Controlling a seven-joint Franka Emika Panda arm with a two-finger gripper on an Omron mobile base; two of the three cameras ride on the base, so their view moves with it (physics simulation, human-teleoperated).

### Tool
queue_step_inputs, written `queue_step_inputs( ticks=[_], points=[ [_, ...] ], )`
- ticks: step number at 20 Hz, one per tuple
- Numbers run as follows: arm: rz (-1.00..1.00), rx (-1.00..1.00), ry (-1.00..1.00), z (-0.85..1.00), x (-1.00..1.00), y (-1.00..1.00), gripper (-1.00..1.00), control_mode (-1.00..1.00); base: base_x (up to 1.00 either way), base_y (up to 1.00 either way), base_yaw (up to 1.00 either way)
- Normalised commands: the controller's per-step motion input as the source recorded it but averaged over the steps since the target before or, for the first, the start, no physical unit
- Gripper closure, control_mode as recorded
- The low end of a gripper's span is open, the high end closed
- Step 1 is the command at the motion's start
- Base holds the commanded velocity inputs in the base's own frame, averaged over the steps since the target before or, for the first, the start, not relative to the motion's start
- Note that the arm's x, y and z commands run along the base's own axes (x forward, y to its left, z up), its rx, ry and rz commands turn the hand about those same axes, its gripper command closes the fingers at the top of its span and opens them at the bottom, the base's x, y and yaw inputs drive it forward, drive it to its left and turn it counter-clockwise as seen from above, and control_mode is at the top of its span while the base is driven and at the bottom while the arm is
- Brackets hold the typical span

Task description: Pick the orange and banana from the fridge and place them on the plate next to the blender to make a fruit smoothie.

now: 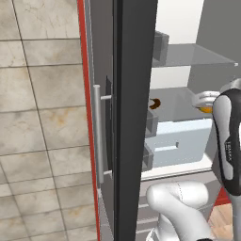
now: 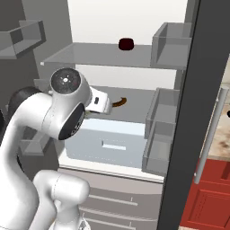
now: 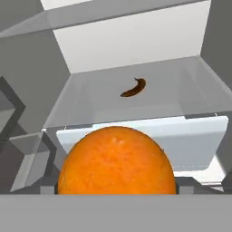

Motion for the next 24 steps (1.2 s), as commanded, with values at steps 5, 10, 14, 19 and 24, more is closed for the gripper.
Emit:
queue_step_inputs(
  ticks=[5,10,14,19,24],
  points=[
    [0.02,0.0,0.29,-0.94,-0.23,0.69,1.0,-1.0,0.0,0.0,0.0],
    [0.0,-0.04,0.17,-0.43,0.0,0.35,1.0,-1.0,0.0,0.0,0.0],
    [0.0,0.0,0.0,0.0,0.0,0.0,1.0,-1.0,0.0,0.0,0.0],
    [0.0,0.0,0.01,-0.04,-0.07,0.0,1.0,1.0,-0.3,0.0,0.0],
    [0.0,0.0,0.0,0.0,0.0,0.0,1.0,1.0,-0.67,0.0,0.0]
  ],
)
